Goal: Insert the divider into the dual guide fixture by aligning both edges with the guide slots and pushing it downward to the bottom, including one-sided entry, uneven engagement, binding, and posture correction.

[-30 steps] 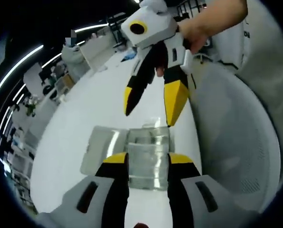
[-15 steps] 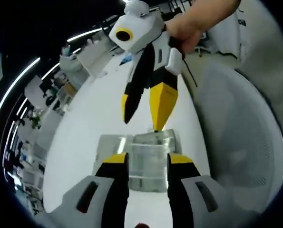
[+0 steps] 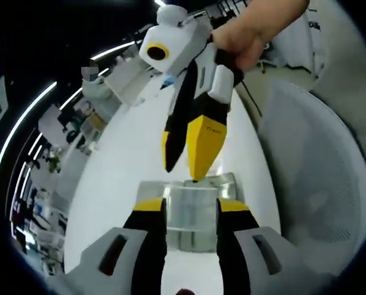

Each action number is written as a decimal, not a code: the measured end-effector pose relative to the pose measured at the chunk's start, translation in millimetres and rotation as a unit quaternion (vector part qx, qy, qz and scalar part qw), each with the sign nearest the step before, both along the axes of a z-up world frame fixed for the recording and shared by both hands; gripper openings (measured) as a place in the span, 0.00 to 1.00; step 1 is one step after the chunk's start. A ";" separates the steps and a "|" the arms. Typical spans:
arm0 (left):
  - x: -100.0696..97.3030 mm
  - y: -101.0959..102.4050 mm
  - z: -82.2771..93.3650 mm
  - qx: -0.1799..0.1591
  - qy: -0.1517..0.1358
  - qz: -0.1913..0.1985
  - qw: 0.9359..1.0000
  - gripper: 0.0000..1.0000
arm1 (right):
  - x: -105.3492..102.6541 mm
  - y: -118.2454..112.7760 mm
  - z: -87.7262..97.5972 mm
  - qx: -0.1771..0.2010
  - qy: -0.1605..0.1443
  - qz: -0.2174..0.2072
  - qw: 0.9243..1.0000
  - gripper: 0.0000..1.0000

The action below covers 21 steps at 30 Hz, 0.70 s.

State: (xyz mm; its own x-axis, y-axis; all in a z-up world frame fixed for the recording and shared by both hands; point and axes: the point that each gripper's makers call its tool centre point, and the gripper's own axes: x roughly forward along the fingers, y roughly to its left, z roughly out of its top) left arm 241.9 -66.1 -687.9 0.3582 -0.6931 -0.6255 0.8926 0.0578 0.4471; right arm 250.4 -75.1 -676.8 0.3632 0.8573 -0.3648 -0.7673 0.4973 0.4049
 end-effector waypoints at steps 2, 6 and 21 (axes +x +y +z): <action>0.8 -0.9 1.3 0.000 -0.003 -0.001 1.000 0.28 | 1.8 -0.2 1.1 0.006 0.002 -0.001 1.000 0.30; 2.5 -3.4 4.0 -0.001 -0.011 -0.001 1.000 0.28 | 3.1 1.3 0.8 0.011 0.016 -0.004 1.000 0.28; 6.8 -10.1 12.6 -0.002 -0.047 -0.003 0.999 0.28 | 7.1 4.1 3.5 0.040 0.052 -0.019 0.998 0.17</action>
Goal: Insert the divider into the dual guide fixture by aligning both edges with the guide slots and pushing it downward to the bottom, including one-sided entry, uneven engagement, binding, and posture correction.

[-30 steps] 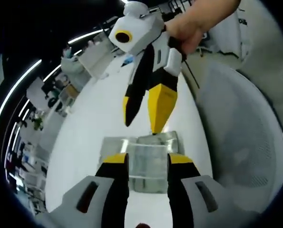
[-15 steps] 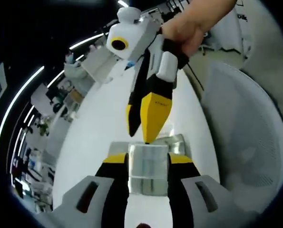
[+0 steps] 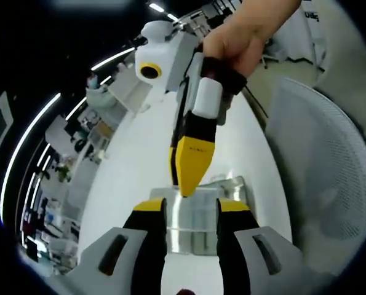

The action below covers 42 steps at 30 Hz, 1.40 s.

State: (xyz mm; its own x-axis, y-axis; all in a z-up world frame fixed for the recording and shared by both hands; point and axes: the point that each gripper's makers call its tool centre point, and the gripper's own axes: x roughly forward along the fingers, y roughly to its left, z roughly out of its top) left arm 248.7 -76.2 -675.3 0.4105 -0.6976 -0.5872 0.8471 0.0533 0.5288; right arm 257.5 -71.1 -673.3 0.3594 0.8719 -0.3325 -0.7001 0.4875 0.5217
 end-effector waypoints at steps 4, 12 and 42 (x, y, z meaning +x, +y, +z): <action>-0.4 -2.1 1.7 0.001 -0.009 -0.002 1.000 0.28 | 0.1 1.3 -0.5 0.001 0.007 -0.001 1.000 0.14; 0.4 -3.8 2.6 0.003 -0.018 -0.003 1.000 0.28 | 0.9 2.3 -2.1 0.007 0.022 -0.007 1.000 0.07; 3.5 -4.7 9.1 -0.016 -0.037 0.005 0.999 0.32 | 1.3 2.5 -1.1 0.030 0.060 -0.025 0.997 0.00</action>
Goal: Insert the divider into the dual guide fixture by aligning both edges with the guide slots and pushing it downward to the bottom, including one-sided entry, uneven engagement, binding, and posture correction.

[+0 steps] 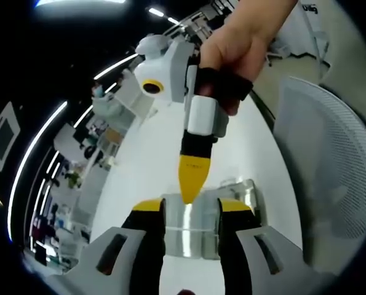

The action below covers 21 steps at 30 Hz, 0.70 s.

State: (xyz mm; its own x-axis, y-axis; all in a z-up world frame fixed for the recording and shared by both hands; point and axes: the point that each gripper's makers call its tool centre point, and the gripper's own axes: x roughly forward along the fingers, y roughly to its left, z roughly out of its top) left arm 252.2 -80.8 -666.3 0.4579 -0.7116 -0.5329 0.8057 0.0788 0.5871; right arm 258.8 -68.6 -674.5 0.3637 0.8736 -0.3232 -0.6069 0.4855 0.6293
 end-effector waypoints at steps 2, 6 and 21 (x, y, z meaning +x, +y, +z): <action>1.4 2.7 -1.3 0.002 0.008 0.006 1.000 0.33 | 0.1 -0.5 0.9 0.003 0.002 -0.001 1.000 0.00; 1.8 6.1 -2.0 -0.005 0.020 0.012 1.000 0.39 | -0.4 0.7 3.1 0.008 0.005 -0.001 1.000 0.00; 4.0 23.2 -1.3 -0.053 0.127 0.042 0.990 0.45 | 0.7 -7.1 4.3 0.051 0.062 -0.017 0.997 0.00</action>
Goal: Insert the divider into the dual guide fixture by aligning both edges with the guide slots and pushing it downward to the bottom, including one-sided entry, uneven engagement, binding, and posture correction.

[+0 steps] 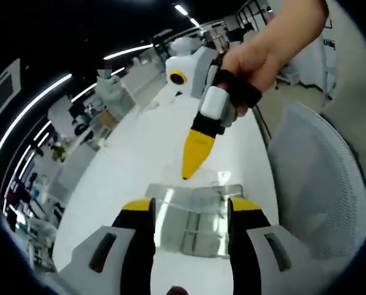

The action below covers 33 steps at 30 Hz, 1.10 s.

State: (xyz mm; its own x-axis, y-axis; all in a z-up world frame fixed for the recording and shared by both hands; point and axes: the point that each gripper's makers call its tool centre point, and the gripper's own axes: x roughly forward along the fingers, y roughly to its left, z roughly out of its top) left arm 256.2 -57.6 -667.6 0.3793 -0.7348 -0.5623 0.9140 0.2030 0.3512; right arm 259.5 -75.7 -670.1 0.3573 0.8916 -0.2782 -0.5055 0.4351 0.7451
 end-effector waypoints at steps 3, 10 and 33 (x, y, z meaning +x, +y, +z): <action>1.7 2.8 3.0 -0.016 0.024 0.005 1.000 0.45 | -1.8 -1.2 -0.6 0.009 0.010 0.002 1.000 0.00; 2.4 6.3 7.7 -0.034 0.072 0.003 0.997 0.42 | -4.9 -3.5 -2.4 0.006 0.014 0.010 1.000 0.00; -5.6 -10.1 26.0 -0.026 0.156 -0.048 0.986 0.19 | -22.0 5.0 2.5 -0.031 -0.064 0.097 0.993 0.00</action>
State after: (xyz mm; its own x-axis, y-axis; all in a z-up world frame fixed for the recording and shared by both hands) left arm 250.6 -67.7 -641.6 0.1208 -0.7894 -0.6018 0.9919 0.1205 0.0410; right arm 237.4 -70.7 -667.6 0.2174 0.9294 -0.2982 -0.6734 0.3639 0.6435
